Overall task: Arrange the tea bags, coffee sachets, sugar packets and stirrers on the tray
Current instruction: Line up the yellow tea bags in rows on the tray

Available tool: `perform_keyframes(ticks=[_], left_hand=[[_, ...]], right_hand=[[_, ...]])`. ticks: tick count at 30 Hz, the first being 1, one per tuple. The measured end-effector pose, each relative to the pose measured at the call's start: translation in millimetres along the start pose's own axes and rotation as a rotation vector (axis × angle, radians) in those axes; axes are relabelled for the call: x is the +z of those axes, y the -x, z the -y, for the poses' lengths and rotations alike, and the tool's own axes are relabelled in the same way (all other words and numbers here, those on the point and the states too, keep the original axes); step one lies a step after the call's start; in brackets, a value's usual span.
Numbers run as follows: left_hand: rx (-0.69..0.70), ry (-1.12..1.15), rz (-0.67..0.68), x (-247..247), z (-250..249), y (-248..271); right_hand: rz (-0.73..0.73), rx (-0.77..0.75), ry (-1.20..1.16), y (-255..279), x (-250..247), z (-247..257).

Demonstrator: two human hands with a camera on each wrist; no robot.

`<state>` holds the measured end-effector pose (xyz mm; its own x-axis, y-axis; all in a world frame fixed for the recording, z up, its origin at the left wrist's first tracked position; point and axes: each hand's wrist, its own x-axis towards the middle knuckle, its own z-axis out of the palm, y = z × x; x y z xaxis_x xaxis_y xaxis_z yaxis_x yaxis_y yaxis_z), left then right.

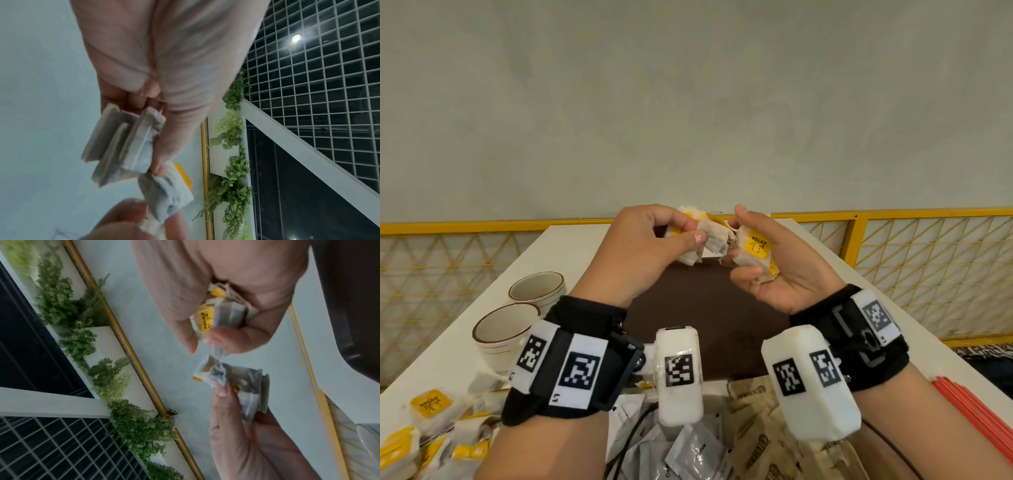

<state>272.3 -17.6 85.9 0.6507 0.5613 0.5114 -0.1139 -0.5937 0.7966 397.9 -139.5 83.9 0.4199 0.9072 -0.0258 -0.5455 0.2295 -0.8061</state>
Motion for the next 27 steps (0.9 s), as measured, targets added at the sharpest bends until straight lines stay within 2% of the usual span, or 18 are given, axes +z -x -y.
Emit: perform_keyframes(ticks=[6,14,18,20,21,24,27], left_hand=[[0.074,0.027,-0.031,-0.4,-3.2,0.4],[0.119,-0.062,-0.049,5.9,-1.7,-0.2],[0.095,-0.056,-0.047,6.6,2.1,-1.6],[0.075,-0.053,-0.042,4.0,5.0,-2.6],[0.065,-0.058,-0.039,2.5,6.2,-2.8],[0.028,-0.028,-0.04,0.9,6.1,-2.1],[0.013,0.021,-0.04,2.0,4.8,-0.8]], right_hand=[[0.08,-0.087,0.24,6.8,0.6,2.0],[0.004,-0.243,0.327,10.2,4.8,2.2],[-0.087,-0.443,0.388,7.6,5.8,0.1],[-0.114,-0.545,0.508,9.4,2.2,4.0],[-0.086,-0.554,0.605,12.2,0.3,6.5],[0.123,-0.459,0.805,24.5,-0.8,11.3],[0.123,-0.468,0.833,29.5,-1.7,16.4]])
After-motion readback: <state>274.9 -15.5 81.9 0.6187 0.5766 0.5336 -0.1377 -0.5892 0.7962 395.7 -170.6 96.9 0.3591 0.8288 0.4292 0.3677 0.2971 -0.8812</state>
